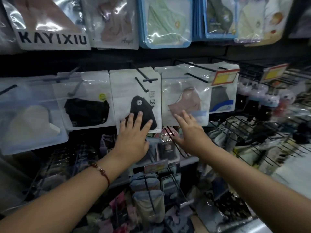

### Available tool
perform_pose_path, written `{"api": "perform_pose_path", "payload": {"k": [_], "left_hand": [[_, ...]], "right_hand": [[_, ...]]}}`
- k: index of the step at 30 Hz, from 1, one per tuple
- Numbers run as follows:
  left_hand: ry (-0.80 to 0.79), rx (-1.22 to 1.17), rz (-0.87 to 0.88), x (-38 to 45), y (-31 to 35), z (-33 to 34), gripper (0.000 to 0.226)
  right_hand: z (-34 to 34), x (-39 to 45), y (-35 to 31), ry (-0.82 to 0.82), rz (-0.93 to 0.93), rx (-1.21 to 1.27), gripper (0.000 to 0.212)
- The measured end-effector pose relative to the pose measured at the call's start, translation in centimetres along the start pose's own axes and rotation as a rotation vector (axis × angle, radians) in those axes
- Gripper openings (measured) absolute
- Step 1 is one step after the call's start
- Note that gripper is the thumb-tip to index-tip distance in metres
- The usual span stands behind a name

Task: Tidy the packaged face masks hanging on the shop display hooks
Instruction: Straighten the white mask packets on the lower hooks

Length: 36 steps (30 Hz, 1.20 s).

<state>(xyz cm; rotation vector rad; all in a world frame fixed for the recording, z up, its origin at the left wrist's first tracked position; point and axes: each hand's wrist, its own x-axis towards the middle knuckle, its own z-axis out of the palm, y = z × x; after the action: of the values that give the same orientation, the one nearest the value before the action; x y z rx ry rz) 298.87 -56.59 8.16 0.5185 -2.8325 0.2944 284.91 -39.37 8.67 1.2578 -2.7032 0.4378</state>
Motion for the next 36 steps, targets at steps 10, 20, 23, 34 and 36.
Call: {"api": "perform_pose_path", "payload": {"k": [10,20,23,34,36], "left_hand": [[-0.068,-0.14,-0.015,2.1,3.8,-1.3,0.08],[0.068,0.035,-0.002,8.7,9.8,0.0,0.081],[0.125,0.077,-0.06,10.3,11.3,0.7,0.077],[0.23,0.042,-0.152,12.2,13.1,1.7,0.076],[0.222,0.02,-0.177,12.1,13.0,2.2,0.076]], "right_hand": [[-2.9,0.2,3.8,-0.066,0.113,-0.118,0.087],[-1.9,5.1,9.8,0.026,0.037,0.058,0.09],[-1.7,6.6,11.5,0.037,-0.03,0.108,0.094],[-1.4,8.4,15.1,0.195,-0.189,0.335,0.079],[-0.8,8.0,15.3,0.198,-0.204,0.388,0.077]]}}
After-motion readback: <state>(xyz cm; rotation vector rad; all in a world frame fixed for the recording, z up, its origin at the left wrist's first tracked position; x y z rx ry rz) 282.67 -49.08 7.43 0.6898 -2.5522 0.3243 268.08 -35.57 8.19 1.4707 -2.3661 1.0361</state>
